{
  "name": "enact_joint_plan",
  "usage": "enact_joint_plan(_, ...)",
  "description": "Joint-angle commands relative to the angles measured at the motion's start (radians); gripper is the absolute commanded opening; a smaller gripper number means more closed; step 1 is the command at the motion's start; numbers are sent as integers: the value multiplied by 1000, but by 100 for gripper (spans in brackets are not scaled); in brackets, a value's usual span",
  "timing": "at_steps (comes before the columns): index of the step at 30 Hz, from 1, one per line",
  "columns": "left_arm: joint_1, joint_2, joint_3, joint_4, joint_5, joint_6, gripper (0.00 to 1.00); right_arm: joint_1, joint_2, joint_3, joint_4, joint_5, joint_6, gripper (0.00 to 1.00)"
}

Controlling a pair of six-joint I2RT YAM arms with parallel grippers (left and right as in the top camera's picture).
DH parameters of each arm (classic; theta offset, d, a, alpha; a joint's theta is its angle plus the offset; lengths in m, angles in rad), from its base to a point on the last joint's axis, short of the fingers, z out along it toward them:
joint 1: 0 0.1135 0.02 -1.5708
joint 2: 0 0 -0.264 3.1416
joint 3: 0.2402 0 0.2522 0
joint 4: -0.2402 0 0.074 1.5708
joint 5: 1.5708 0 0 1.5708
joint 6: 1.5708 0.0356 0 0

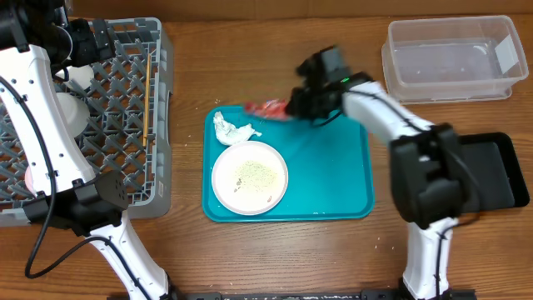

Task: Sort waste into correct bins and load items into the dishwasher
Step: 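Carry the red wrapper right and drop it into the clear bin, then move the right gripper back to the tray and grasp the white tissue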

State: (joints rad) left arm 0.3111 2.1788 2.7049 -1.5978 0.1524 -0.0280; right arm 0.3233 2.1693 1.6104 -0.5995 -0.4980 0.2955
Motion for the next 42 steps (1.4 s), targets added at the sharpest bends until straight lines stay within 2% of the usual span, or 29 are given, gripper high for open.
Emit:
enact_joint_plan(1,-4,9,1,2,-3,-13,100,-124,-207,105,-45,-2,13,4)
enact_joint_plan(4,-4,9,1,2,-3,-13,100,-233,-289,143,-86,46,66,4)
enact_joint_plan(8,-4,9,1,2,-3,-13,100,-385,-342,152,-88,193,235,4)
enact_joint_plan(13,-4,9,1,2,-3,-13,100,-476,-327,146,-87,299,290,4)
enact_joint_plan(18,-4,9,1,2,-3,-13,100,-496,-312,143,-108,573,338,4)
enact_joint_plan(19,-4,9,1,2,-3,-13,100,-496,-312,143,-108,614,338,12)
enact_joint_plan(20,-4,9,1,2,-3,-13,100,-496,-312,143,-107,658,337,34)
enact_joint_plan(21,-4,9,1,2,-3,-13,100,-496,-312,143,-106,683,337,64)
enact_joint_plan(22,-4,9,1,2,-3,-13,100,-496,-312,143,-106,691,337,79)
enact_joint_plan(27,-4,9,1,2,-3,-13,100,-496,-312,143,-138,682,334,84)
enact_joint_plan(30,-4,9,1,2,-3,-13,100,-491,-312,143,-151,559,333,91)
enact_joint_plan(31,-4,9,1,2,-3,-13,100,-490,-312,143,-154,433,321,90)
enact_joint_plan(32,-4,9,1,2,-3,-13,100,-488,-312,143,-156,261,274,84)
enact_joint_plan(35,-4,9,1,2,-3,-13,100,-462,-312,143,-143,-255,90,83)
enact_joint_plan(37,-4,9,1,2,-3,-13,100,-417,-312,143,-140,-444,-16,84)
enact_joint_plan(39,-4,9,1,2,-3,-13,100,-319,-312,143,-177,-463,-111,87)
enact_joint_plan(42,-4,9,1,2,-3,-13,100,-170,-310,143,-230,-249,-172,89)
